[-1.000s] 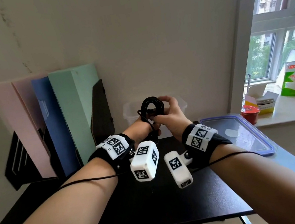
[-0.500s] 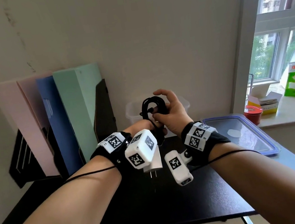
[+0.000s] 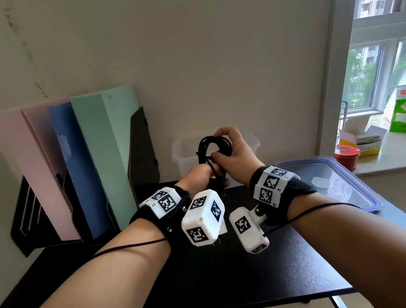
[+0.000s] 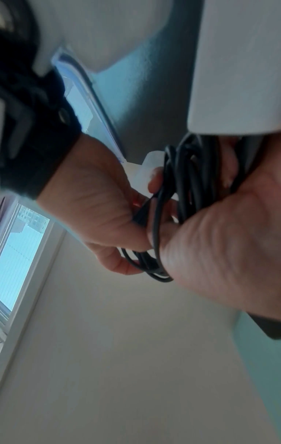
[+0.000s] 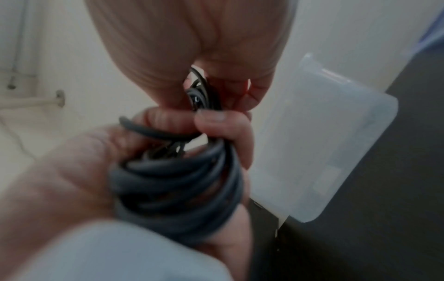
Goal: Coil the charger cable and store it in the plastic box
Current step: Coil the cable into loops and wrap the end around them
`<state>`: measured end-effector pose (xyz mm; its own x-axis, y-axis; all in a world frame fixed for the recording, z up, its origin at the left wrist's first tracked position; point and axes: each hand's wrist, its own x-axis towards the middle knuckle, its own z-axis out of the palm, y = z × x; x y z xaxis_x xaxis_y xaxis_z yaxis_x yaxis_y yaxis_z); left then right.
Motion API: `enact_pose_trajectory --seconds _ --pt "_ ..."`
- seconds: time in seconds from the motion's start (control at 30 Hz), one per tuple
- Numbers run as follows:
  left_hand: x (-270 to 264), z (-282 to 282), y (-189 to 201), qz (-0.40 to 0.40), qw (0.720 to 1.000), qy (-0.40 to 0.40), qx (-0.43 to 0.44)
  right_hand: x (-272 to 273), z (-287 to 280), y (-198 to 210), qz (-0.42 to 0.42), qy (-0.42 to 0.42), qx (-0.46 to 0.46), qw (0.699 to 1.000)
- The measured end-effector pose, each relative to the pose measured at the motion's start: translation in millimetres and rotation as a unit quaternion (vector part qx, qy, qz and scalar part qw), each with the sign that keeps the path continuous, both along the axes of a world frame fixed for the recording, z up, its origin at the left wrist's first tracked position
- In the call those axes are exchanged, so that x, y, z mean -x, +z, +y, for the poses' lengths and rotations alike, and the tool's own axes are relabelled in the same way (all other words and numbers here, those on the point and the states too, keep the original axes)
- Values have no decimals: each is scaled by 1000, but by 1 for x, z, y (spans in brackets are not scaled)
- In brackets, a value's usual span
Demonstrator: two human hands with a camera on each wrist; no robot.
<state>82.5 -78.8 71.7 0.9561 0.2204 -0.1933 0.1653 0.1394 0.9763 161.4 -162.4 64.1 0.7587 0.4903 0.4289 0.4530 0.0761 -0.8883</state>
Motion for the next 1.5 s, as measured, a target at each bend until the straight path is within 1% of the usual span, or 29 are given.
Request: enact_pose_trajectory --seconds 0.1,0.17,0.23,0.27,0.33,0.4,0.47,0.53,0.6,0.67,0.73,0.8,0.83,0.87,0.9,0.97,1.0,1.03,1.07,1.1,1.13,1.17,1.23,1.27,1.3,1.33,1.4,1.47,1.5 --pt "1 1 0 -9 998 4 61 -1 0 1 93 29 -44 994" --pt "3 1 2 -19 995 -10 99 -4 0 1 171 58 -79 980" --pt "5 5 0 -27 994 -28 104 -7 0 1 229 91 -103 964" --pt "5 8 -3 -25 995 -31 94 -9 -1 1 240 103 -109 959" --pt "3 9 -7 -22 998 -17 59 -10 -3 2 236 115 -113 958" --pt "1 7 -9 -41 999 3 9 -9 -5 6 231 107 -110 961" --pt "-1 3 -10 -68 997 20 -20 -7 -5 7 216 86 -90 968" --pt "-3 1 -13 -82 996 34 -31 -7 -2 7 181 73 -56 979" --pt "-5 1 -15 -78 995 53 -41 -7 0 6 147 69 -28 986" --pt "-7 3 -15 -84 992 79 -58 -6 0 4 95 48 13 994" --pt "-9 7 -13 -83 990 86 -80 -4 -2 -2 8 20 58 998" --pt "-11 11 -14 -74 988 96 -95 -3 -2 -9 -92 -7 51 994" --pt "-11 13 -16 -66 987 105 -104 -3 -3 -11 -147 -35 50 987" --pt "-12 15 -18 -57 986 113 -112 -4 -4 -12 -204 -70 71 974" --pt "-12 15 -19 -55 984 121 -123 -5 -5 -12 -267 -106 109 952" --pt "-12 16 -20 -59 979 126 -148 -5 -8 -9 -383 -148 190 892" --pt "-12 15 -20 -60 978 124 -157 -3 -9 -7 -419 -155 225 866" --pt "-11 14 -18 -61 977 125 -163 -3 -8 -6 -437 -157 259 847" --pt "-13 16 -20 -63 976 122 -167 -3 -8 -5 -444 -158 292 832" --pt "-15 17 -21 -63 977 117 -169 -4 -6 -6 -446 -158 310 824" --pt "-17 18 -23 -63 979 106 -162 -5 -4 -7 -444 -154 310 827" --pt "-19 19 -24 -63 983 92 -143 -8 -1 -8 -427 -147 291 843" --pt "-19 20 -23 -56 991 60 -102 -13 2 -9 -339 -132 217 906" --pt "-19 23 -22 -40 994 37 -96 -15 3 -9 -284 -122 177 934" --pt "-18 26 -22 -14 995 13 -98 -17 2 -7 -230 -107 141 957" --pt "-20 30 -23 18 994 -8 -103 -18 1 -5 -180 -90 115 973" --pt "-18 32 -23 58 994 -11 -93 -16 -1 -4 -99 -61 89 989" --pt "-17 30 -19 60 994 10 -93 -14 0 -7 -2 -34 39 999" --pt "-16 29 -19 57 993 23 -98 -12 0 -7 68 -21 -6 997"
